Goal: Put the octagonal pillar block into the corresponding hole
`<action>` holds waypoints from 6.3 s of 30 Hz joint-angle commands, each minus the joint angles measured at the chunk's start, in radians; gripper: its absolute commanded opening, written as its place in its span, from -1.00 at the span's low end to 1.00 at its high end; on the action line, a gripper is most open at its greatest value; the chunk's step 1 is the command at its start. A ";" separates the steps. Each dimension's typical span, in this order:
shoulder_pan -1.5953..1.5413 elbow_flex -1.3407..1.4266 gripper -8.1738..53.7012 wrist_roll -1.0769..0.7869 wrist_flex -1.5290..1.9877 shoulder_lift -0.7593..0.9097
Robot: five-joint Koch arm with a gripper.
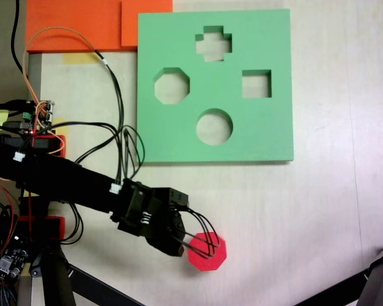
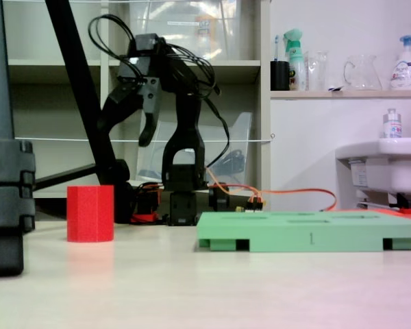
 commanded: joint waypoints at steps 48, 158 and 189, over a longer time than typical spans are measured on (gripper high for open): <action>0.049 -0.249 0.95 -0.183 0.008 -0.491; -1.261 -0.149 -0.11 1.092 0.017 -0.296; -1.198 -0.132 -0.11 1.305 -0.127 -0.259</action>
